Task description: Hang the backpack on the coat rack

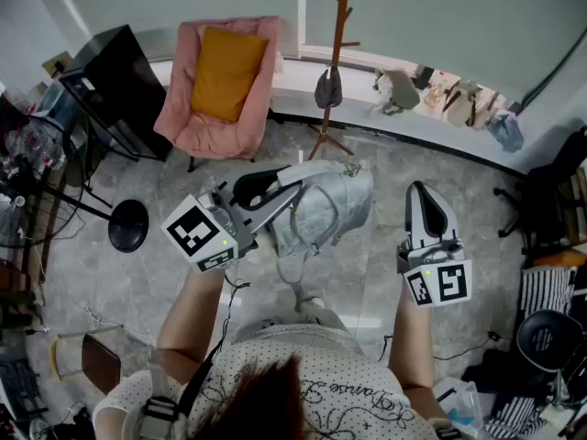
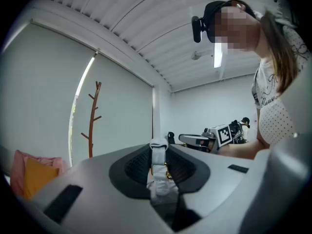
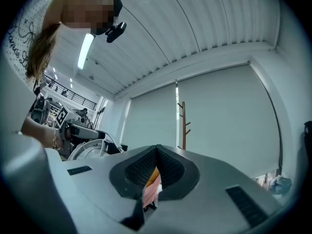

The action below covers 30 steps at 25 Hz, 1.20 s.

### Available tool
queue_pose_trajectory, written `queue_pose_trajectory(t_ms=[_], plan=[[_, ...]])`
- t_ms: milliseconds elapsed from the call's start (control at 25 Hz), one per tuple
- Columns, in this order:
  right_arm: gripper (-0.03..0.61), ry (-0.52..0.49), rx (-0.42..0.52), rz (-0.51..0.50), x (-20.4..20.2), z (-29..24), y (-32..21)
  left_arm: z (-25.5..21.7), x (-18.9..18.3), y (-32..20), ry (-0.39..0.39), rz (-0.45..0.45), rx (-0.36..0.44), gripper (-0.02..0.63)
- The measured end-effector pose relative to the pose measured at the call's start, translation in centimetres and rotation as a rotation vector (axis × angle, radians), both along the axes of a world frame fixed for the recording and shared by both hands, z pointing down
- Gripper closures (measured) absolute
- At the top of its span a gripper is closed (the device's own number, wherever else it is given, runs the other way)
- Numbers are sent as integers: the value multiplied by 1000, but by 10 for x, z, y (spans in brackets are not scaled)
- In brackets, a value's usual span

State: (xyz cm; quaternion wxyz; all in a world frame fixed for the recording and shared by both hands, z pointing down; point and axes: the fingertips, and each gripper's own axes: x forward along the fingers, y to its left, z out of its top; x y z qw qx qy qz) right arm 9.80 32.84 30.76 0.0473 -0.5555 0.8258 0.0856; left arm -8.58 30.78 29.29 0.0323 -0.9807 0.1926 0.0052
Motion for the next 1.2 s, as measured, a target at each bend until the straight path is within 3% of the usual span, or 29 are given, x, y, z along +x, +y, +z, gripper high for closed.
queue_pose_trajectory(t_ms=[160,320,360,480,680,960,1080,1200], plan=[[568,11,7,-77,-6,2,7,-1,7,7,7,33,7,529],[566,-25,13,-265,-17,2,19,-1,18,19,5,84,12,529],[543,-16,10,-302,-21,2,21,-1,21,23,4,98,13,529],[354,86,-15,-373,-35,5,23,-2,32,34,6,138,9,529],[297,272,-34,-460,-60,12,29,-4,54,54,-1,203,13,529],[417,358,-47,-473,-50,20,23,6,82,59,-30,222,3,529],[499,424,-31,-443,-45,23,23,10,86,57,-20,212,-7,528],[519,400,-31,-408,-41,22,15,12,88,50,-11,207,-12,528]])
